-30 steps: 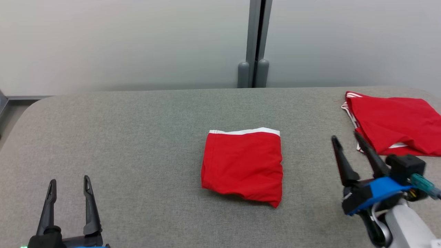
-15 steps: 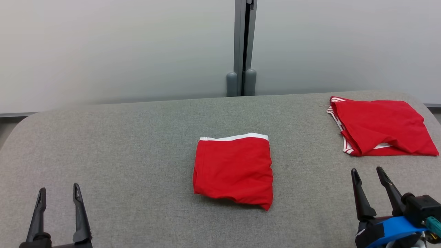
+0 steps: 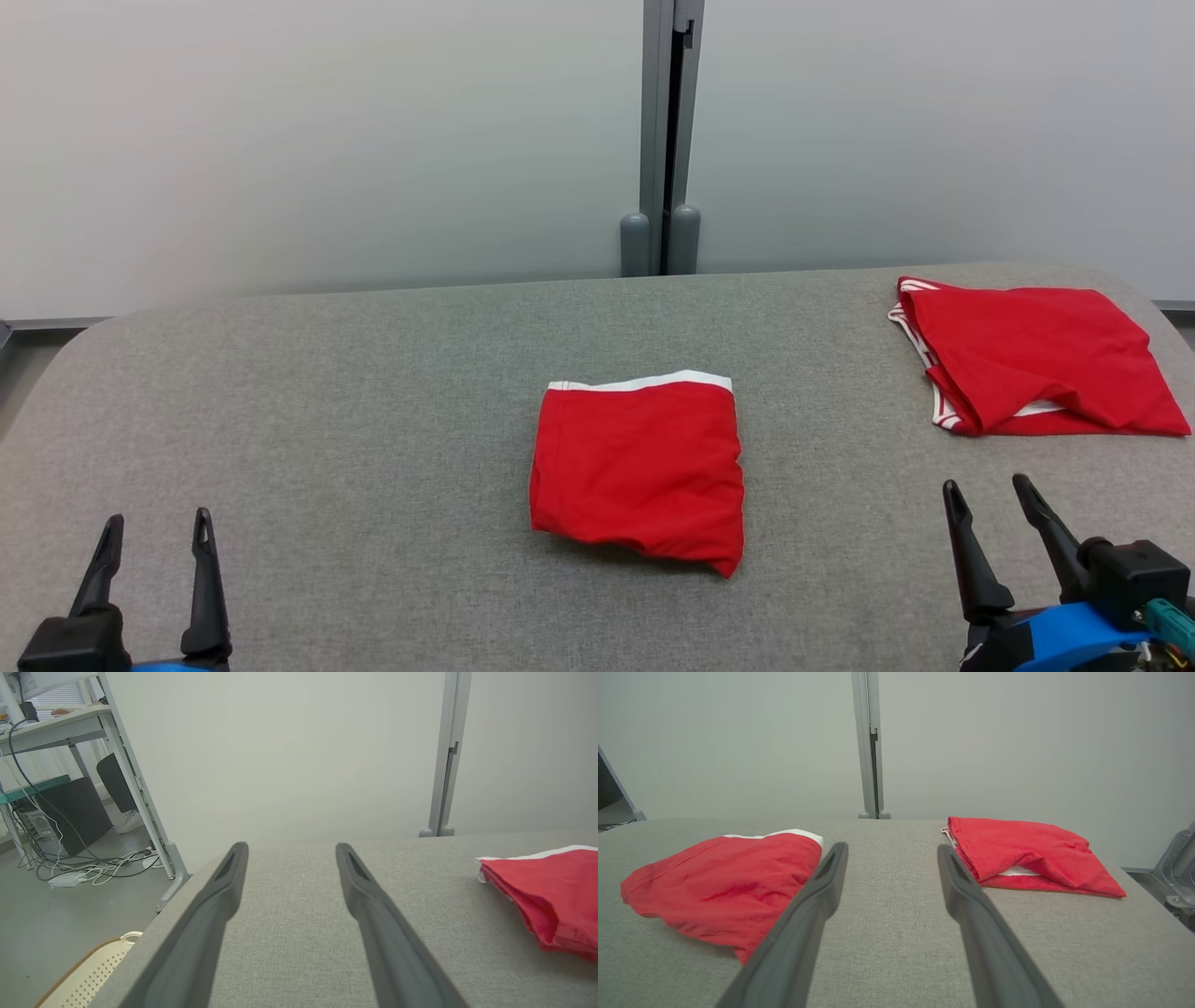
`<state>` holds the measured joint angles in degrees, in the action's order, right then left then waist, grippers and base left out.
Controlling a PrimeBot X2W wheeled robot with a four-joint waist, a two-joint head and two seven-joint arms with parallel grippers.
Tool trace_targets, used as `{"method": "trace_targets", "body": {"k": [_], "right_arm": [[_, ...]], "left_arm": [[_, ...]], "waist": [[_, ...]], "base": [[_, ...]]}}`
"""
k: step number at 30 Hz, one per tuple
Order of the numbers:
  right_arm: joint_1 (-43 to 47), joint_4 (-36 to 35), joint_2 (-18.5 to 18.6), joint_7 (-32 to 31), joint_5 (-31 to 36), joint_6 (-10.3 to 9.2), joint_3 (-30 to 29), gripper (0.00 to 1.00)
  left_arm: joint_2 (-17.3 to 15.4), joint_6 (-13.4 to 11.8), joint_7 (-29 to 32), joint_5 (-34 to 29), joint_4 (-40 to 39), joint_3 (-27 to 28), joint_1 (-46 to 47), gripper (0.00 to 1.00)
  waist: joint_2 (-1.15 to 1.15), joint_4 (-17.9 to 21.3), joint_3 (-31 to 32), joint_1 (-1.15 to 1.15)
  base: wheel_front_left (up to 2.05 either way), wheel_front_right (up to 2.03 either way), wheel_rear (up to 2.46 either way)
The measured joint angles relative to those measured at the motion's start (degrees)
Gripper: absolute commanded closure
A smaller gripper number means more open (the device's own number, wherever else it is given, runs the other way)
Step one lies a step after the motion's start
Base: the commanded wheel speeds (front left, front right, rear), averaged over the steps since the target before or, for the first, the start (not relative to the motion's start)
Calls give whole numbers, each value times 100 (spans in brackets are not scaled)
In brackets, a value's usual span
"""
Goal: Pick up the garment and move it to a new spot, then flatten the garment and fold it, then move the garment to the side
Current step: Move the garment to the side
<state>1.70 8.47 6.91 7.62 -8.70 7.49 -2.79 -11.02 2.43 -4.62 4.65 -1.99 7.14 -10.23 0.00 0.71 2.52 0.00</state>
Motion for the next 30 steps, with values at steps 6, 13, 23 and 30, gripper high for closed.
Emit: {"method": "trace_targets", "body": {"k": [6,13,23,30], "right_arm": [[87,-145,-12,-178,10,0,5,0],[105,-243,-14,-396,54,0,11,0],[156,-338,-49,-498,93,0,-5,0],[175,-361,-67,-498,55,0,-13,0]], "left_arm": [[-92,46,232,71,-110,-24,16,0],[-126,44,307,141,-162,-13,-12,0],[-142,-10,354,183,-187,-22,-26,0],[-146,-36,353,234,-185,-32,-47,0]], "waist": [[0,-49,22,0],[0,-51,34,0],[1,-54,42,0],[1,-45,52,0]], "base": [[0,0,0],[0,0,0],[0,0,0],[0,0,0]]}}
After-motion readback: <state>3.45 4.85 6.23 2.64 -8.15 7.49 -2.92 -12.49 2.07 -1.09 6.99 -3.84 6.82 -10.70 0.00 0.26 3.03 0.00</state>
